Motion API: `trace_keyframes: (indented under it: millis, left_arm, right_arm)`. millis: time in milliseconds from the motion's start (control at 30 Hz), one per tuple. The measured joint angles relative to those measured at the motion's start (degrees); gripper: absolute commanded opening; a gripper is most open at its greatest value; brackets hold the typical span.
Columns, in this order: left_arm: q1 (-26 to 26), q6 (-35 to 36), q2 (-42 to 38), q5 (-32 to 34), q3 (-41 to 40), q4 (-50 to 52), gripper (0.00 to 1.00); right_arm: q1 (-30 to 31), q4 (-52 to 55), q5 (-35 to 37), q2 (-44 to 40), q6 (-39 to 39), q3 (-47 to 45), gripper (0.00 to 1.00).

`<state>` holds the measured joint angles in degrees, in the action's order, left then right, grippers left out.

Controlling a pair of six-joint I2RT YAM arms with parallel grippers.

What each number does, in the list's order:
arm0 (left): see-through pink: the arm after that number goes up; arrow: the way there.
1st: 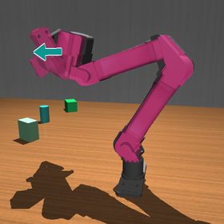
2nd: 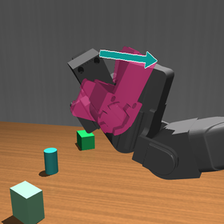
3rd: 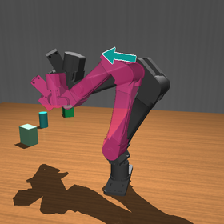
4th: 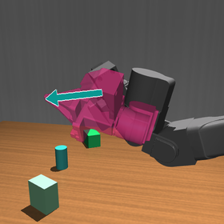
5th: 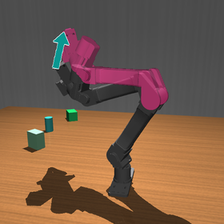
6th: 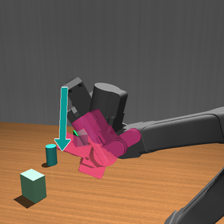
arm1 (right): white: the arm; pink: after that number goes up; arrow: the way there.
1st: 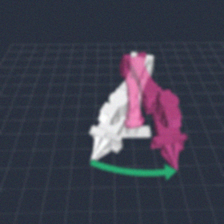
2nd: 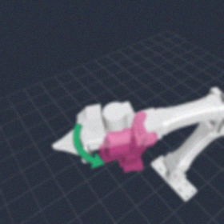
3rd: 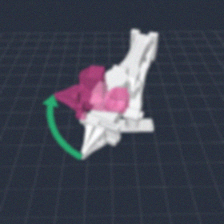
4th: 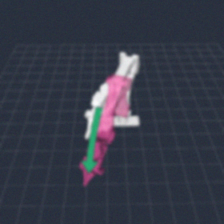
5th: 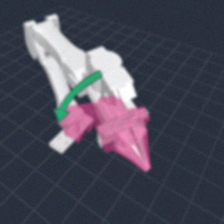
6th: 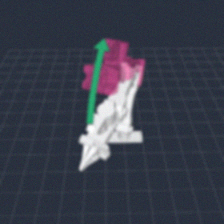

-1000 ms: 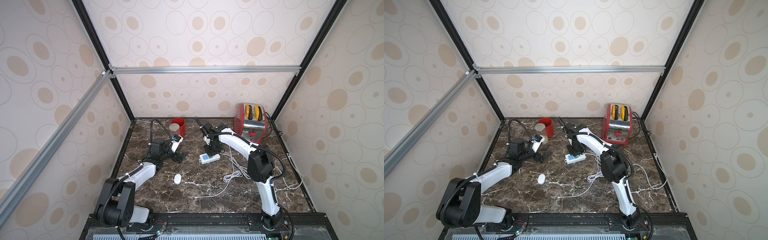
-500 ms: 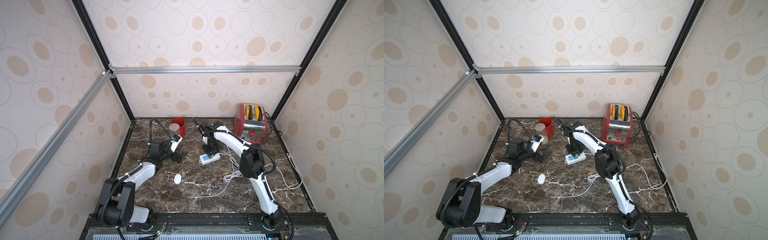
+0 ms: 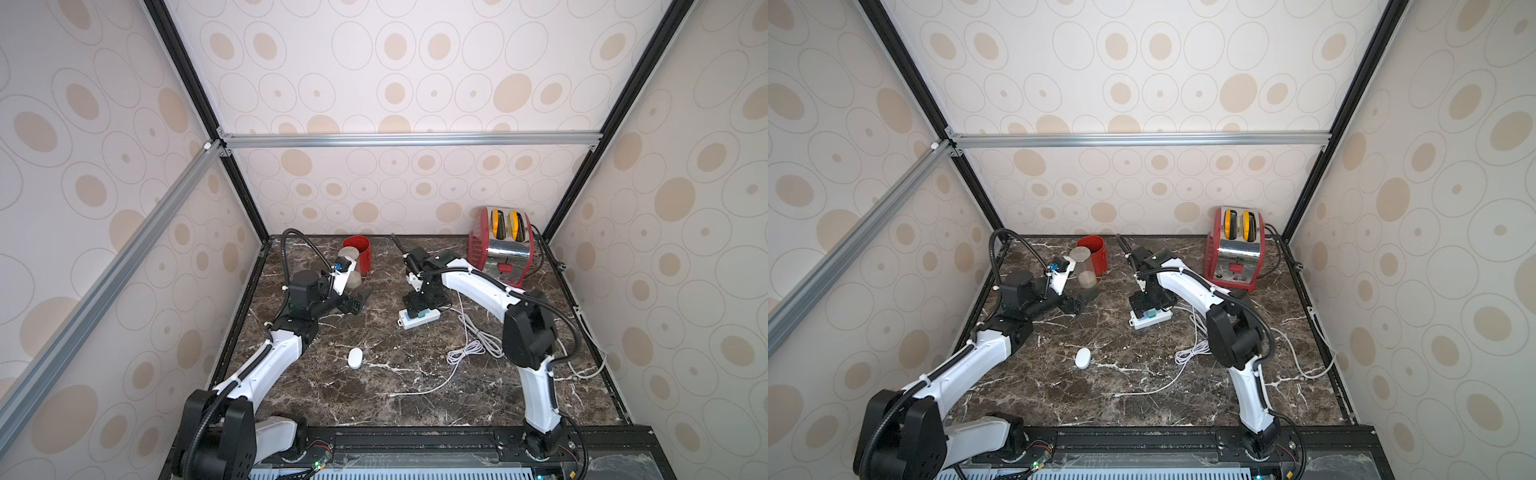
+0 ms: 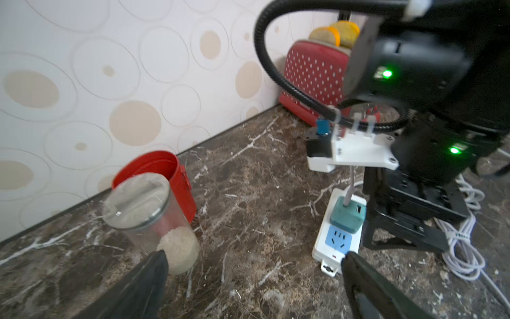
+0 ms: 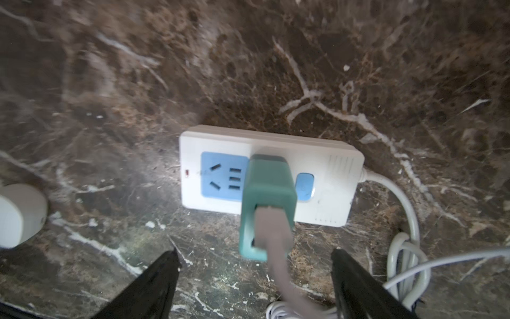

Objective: Charge the bluetooth headset
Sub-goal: Insert the plug into the socket.

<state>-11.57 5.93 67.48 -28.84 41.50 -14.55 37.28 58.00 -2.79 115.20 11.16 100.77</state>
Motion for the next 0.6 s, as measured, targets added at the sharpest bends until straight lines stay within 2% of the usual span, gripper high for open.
trace_keyframes:
  millis: [133,300,367,467,600]
  left_arm:
    - [0.02,-4.98,-5.68,4.11,0.39,3.8,0.99]
    - [0.07,-12.68,-10.58,10.67,3.82,14.29,0.99]
    - [0.07,-14.95,-11.56,12.15,5.84,18.71,0.99]
    - [0.07,-18.03,-12.5,13.57,8.68,25.73,0.99]
    - [0.07,-21.77,-12.83,15.93,11.45,34.95,0.99]
  right_arm:
    - [0.61,-9.77,-4.94,-16.81,-7.21,-17.29,0.82]
    - [4.96,-19.45,-14.93,-32.26,-22.69,-36.41,0.8]
    - [6.99,-20.26,-18.18,-33.94,-27.8,-39.6,0.75]
    - [9.2,-20.2,-21.24,-33.0,-33.33,-40.0,0.59]
    - [14.45,-19.82,-21.49,-28.81,-39.15,-38.16,0.44]
